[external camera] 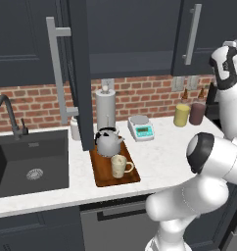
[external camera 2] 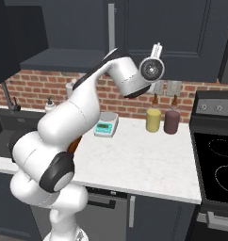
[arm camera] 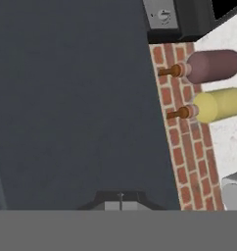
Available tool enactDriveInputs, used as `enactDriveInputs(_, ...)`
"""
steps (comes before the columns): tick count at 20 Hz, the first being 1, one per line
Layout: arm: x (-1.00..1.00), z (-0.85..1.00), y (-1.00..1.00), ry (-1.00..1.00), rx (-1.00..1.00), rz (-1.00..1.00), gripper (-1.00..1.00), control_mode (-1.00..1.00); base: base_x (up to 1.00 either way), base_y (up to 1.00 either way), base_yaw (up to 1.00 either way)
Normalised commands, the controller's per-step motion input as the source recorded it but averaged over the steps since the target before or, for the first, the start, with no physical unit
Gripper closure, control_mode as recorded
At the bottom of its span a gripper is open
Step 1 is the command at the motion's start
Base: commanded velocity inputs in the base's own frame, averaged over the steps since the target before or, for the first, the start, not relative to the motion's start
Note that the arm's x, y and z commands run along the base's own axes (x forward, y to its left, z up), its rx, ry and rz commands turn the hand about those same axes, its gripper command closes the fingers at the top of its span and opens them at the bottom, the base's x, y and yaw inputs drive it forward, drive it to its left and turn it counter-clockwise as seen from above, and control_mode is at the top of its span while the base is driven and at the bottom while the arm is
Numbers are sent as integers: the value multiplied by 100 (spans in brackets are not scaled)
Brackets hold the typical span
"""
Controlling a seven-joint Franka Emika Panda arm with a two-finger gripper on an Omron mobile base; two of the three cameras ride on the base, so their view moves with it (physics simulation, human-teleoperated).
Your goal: Pick the kettle from the counter and place it on the tray. Then pick the mug from the cabinet and place it on the tray. Then close the cabinet doors.
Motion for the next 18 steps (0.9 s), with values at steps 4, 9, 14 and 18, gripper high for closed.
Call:
enactDriveInputs(4,-1,0,26,-8,1,0,100,-100,0,0,0)
enactDriveInputs(9,-22,1,30,-5,0,0,100,-100,0,0,0)
enactDriveInputs(14,-73,19,15,0,-5,0,100,-100,0,0,0)
enactDriveInputs(18,-91,19,22,4,-14,0,100,-100,0,0,0)
